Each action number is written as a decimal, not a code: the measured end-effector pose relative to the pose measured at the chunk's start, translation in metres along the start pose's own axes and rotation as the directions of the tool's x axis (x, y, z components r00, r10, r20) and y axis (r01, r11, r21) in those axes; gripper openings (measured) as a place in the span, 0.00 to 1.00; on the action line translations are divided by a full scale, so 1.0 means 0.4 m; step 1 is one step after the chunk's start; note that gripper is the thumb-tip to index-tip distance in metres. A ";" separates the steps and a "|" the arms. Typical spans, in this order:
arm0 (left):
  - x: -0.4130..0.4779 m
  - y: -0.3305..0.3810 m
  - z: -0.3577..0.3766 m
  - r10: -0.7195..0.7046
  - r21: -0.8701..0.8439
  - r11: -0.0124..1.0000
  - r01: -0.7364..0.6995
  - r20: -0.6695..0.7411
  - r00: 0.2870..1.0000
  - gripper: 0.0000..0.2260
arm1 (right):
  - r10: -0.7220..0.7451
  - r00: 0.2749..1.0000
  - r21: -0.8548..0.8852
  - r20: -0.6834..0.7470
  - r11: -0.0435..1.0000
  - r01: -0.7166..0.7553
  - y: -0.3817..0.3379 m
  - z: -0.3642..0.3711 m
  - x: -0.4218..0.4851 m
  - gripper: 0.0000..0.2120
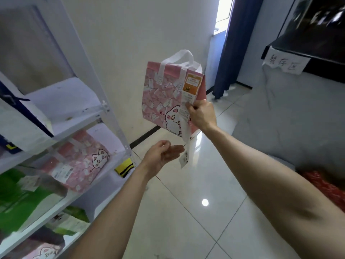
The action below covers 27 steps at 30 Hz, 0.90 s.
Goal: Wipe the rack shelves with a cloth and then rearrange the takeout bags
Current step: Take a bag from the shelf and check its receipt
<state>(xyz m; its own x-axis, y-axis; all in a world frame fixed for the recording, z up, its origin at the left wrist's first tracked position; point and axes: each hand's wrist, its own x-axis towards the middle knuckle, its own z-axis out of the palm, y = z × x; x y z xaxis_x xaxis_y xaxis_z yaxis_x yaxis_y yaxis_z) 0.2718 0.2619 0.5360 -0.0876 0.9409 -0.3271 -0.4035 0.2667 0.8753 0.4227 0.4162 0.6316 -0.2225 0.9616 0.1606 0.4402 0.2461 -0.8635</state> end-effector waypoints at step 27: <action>0.343 0.089 0.257 -0.297 0.406 0.901 0.151 0.324 0.898 0.25 | 0.059 0.969 -0.119 -0.241 0.989 -0.090 0.296 -0.390 0.298 0.13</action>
<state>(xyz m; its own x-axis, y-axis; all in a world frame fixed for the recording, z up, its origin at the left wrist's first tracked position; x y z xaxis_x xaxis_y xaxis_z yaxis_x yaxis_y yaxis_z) 0.3390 0.4221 0.5589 0.3358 0.8337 -0.4383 -0.0068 0.4674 0.8840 0.5841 0.5791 0.6230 0.0201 0.9753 0.2201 0.5589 0.1716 -0.8113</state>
